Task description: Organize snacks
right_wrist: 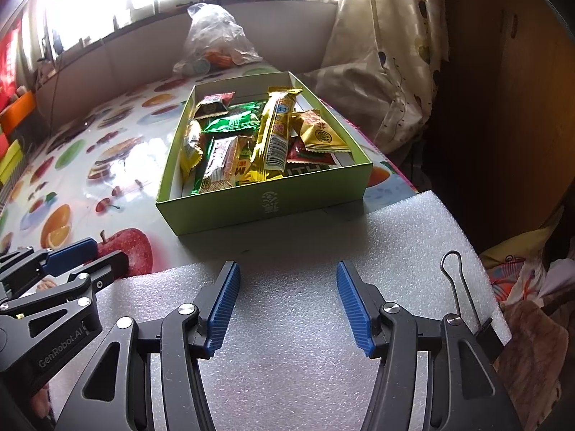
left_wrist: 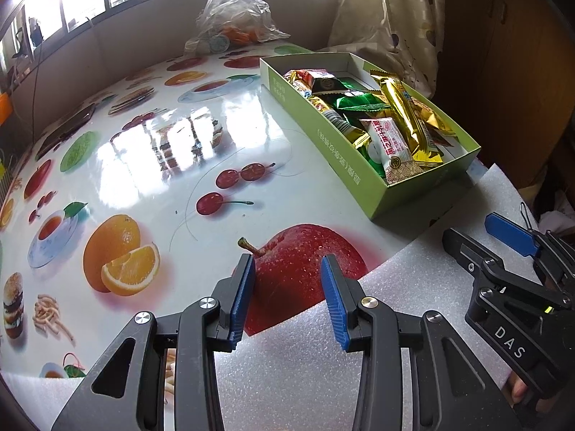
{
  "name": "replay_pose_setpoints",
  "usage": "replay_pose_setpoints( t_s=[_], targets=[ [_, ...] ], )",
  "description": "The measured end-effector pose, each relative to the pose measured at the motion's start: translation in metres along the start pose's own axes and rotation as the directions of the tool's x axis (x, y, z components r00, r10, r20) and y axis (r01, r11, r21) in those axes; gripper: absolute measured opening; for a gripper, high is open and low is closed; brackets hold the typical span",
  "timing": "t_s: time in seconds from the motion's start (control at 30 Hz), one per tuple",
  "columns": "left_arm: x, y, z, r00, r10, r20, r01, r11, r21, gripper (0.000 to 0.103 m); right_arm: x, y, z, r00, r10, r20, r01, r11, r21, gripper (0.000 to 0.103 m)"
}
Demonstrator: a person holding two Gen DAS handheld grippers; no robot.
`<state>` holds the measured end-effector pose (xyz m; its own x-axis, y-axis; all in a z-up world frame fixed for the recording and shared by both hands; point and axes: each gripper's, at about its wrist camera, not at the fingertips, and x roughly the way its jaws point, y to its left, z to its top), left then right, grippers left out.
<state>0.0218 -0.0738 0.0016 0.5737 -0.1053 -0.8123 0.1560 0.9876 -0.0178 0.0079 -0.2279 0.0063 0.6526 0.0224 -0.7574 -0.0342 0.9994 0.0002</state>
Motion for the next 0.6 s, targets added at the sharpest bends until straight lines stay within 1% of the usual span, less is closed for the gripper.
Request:
replay_pose_setpoints(
  t_s=[0.6],
  targets=[
    [-0.0005,0.0005,-0.0004,1.000,-0.001,0.000,0.001,1.000,0.000,0.039,-0.0004,-0.0010,-0.0007,1.000,0.000,0.002,0.000,1.000,0.003,0.056]
  ],
)
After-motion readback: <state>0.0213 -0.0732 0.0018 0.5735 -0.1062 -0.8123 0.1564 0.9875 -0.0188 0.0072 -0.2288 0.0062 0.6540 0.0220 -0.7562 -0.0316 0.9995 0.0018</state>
